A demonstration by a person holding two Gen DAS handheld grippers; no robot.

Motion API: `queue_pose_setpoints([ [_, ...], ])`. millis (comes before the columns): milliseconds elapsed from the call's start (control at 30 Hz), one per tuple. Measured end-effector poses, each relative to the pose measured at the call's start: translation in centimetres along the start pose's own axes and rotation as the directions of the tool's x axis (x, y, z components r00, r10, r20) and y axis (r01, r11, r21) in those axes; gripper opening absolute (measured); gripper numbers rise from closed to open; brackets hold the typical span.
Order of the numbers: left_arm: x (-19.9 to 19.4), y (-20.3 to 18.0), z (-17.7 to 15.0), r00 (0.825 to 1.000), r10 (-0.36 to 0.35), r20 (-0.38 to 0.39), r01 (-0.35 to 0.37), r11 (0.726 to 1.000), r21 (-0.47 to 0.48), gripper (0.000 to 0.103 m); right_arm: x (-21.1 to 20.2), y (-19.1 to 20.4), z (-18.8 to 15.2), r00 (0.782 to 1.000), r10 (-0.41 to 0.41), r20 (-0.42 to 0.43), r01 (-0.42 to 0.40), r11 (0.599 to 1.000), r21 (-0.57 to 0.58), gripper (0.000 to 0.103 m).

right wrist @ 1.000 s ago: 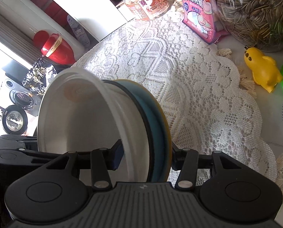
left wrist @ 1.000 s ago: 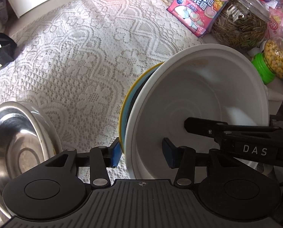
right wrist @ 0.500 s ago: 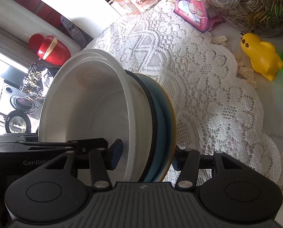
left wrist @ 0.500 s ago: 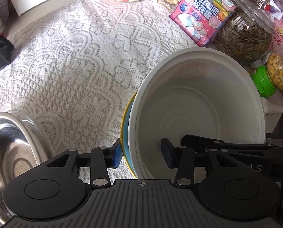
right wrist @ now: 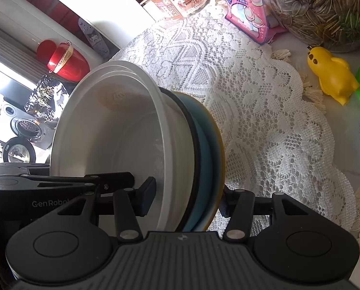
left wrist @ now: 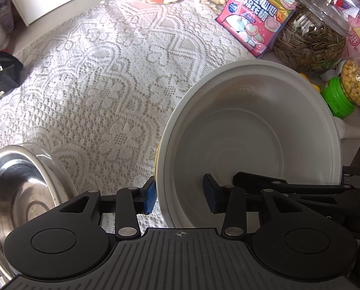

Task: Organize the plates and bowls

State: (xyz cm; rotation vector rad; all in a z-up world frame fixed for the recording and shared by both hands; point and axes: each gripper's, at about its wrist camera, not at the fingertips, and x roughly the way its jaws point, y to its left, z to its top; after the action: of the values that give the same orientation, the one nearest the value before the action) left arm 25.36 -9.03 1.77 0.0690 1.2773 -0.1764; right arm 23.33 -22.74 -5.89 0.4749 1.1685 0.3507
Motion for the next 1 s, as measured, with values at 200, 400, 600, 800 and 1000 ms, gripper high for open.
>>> queue_pose_setpoints([
  [200,-1.3,0.0,-0.2,1.0,0.005,0.021,-0.006,1.0,0.008,0.044,-0.9,0.8,-0.1,1.0,0.008,0.013,-0.008,1.0,-0.014,0.053],
  [400,-3.1,0.1,-0.6,0.999,0.016,0.048,-0.016,1.0,0.013,0.045,-2.0,2.0,-0.2,0.999,0.023,0.024,-0.022,0.999,-0.031,0.053],
  [600,-5.0,0.4,-1.0,0.997,0.03,0.078,-0.03,1.0,0.004,0.045,-3.1,3.9,-0.2,0.999,0.035,0.038,-0.033,0.998,-0.056,0.053],
  [800,-8.7,2.8,-1.8,0.989,0.072,0.133,-0.068,0.997,-0.035,0.045,-3.8,8.5,0.3,0.995,0.081,0.054,-0.073,0.989,-0.129,0.053],
  [1000,-13.5,7.8,-4.1,0.969,0.16,0.186,-0.141,0.984,-0.112,0.046,-2.8,15.8,0.1,0.987,0.16,0.027,-0.149,0.96,-0.237,0.053],
])
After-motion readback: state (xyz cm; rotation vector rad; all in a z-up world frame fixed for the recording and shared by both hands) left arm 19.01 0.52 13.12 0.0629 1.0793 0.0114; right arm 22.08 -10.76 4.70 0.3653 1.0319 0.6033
